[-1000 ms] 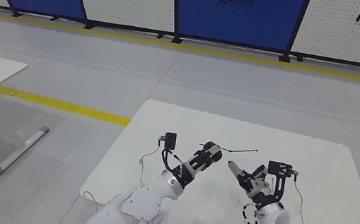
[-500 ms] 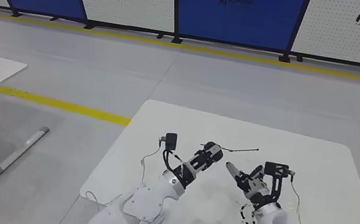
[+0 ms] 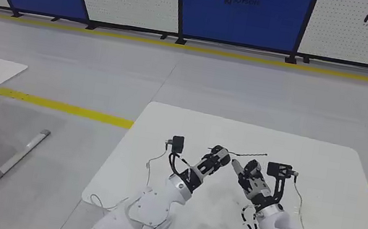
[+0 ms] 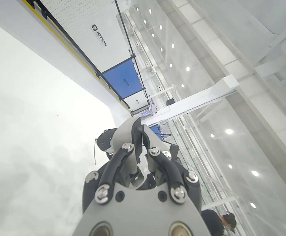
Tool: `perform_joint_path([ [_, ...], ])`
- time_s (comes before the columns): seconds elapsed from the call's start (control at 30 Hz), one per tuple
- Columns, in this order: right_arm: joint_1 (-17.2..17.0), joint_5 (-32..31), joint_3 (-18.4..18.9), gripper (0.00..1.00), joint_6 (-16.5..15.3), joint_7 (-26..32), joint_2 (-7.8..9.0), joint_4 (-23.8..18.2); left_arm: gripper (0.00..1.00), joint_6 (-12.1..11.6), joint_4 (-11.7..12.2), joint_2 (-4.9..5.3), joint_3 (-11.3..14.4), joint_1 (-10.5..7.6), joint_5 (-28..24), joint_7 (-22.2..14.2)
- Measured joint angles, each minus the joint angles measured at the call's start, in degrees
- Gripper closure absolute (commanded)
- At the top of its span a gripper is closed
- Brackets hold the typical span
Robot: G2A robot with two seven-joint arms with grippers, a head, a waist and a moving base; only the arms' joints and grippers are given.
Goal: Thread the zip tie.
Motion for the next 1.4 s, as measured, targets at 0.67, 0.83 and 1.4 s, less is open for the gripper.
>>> perform_joint_path([
  [0.67, -1.71, 1.23, 1.05, 0.76, -3.87, -0.33, 0.13, -2.71, 1.0, 0.1, 1.04, -0.39, 1.18, -0.32, 1.52, 0.55],
  [0.83, -1.8, 1.23, 1.07, 0.77, -3.91, -0.64, 0.08, -2.78, 1.0, 0.05, 1.15, -0.43, 1.4, -0.19, 2.44, 0.67],
  [1.4, -1.61, 0.85, 0.69, 1.0, -4.01, -0.77, -0.12, -2.81, 1.0, 0.05, 1.23, -0.49, 1.88, 0.22, 5.78, 1.15],
])
